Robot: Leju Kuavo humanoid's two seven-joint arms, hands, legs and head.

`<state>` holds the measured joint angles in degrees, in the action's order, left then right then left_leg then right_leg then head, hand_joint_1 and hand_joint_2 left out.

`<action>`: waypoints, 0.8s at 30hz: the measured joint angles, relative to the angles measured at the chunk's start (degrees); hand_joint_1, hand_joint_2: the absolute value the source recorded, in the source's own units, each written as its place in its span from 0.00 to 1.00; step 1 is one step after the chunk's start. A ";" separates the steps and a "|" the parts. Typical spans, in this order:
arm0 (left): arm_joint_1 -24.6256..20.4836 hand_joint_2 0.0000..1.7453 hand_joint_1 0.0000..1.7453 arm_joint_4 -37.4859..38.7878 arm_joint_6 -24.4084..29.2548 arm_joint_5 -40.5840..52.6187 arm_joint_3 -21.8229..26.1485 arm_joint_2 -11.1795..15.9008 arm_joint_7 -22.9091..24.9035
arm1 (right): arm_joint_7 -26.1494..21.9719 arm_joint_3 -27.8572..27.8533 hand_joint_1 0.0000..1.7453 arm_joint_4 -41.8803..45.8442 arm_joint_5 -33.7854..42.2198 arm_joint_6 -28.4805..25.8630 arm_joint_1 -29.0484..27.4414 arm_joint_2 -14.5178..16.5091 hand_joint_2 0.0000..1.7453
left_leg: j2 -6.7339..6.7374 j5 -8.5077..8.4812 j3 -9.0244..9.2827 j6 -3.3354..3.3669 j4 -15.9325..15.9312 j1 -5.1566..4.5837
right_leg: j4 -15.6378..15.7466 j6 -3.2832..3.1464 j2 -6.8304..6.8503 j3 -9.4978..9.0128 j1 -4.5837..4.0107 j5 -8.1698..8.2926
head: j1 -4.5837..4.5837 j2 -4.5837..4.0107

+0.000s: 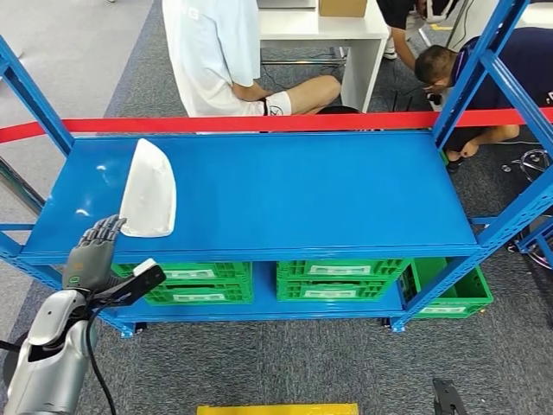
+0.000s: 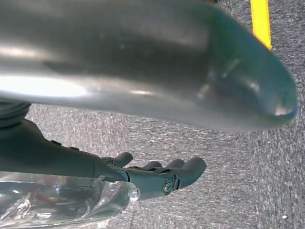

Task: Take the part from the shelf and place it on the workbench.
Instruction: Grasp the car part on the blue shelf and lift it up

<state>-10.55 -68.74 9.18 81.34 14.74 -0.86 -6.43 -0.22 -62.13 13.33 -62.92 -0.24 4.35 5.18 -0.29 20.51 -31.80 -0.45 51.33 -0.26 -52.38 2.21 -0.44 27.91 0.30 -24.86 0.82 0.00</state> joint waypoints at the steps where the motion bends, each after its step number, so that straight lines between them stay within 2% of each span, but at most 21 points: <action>1: -0.08 0.00 0.00 -0.21 -0.10 0.41 0.12 -0.30 0.40 | 0.02 -0.07 0.00 0.00 -0.02 0.00 0.01 0.00 0.00 | 0.00 -0.02 0.00 -0.03 0.00 0.01 | -0.07 -0.01 0.00 0.02 0.00 0.00 | 0.00 0.00; 6: -0.46 0.00 0.00 -1.03 -0.18 0.96 0.77 -1.61 0.76 | 0.05 -0.26 0.00 0.00 -0.19 0.01 0.00 0.00 0.00 | 0.00 -0.08 0.01 -0.12 -0.01 0.06 | -0.19 -0.07 -0.02 0.09 -0.07 0.02 | -0.01 0.00; 10: -0.88 0.00 0.00 -1.14 -0.01 0.31 0.98 -1.95 -1.63 | -0.05 -0.45 0.00 0.00 -0.65 0.10 0.00 0.00 0.00 | 0.01 -0.09 0.01 -0.14 -0.01 0.09 | -0.20 -0.08 -0.01 0.10 -0.10 0.02 | 0.00 0.00; 18: -4.50 0.00 0.00 3.75 1.37 -0.93 0.19 0.11 -4.71 | -0.73 -0.79 0.00 0.00 -1.63 0.73 -0.01 -0.01 0.00 | 0.01 -0.15 0.01 -0.21 -0.01 0.09 | -0.21 -0.11 -0.01 0.11 -0.12 0.04 | 0.00 0.00; 22: -6.91 1.00 0.00 7.72 1.18 0.23 -0.85 1.10 -4.22 | -0.74 -0.80 0.00 0.00 -1.92 0.89 0.02 -0.04 0.00 | 0.01 -0.18 0.00 -0.23 -0.01 0.10 | -0.22 -0.13 0.00 0.10 -0.12 0.05 | 0.00 -0.01; 24: -8.21 1.00 0.00 9.93 0.94 1.10 -1.49 1.52 -3.61 | -0.74 -0.80 0.00 0.00 -2.09 0.91 0.03 -0.08 0.00 | 0.01 -0.18 0.00 -0.23 -0.01 0.10 | -0.22 -0.14 -0.01 0.10 -0.13 0.07 | 0.00 0.00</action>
<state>-18.76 -58.81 10.12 82.44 13.25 0.65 -10.04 -0.96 -62.93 13.33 -65.01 0.67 4.38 5.10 -0.28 20.32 -31.79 -0.69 51.32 -0.16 -52.60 2.08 -0.45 28.01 0.17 -24.79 0.82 0.00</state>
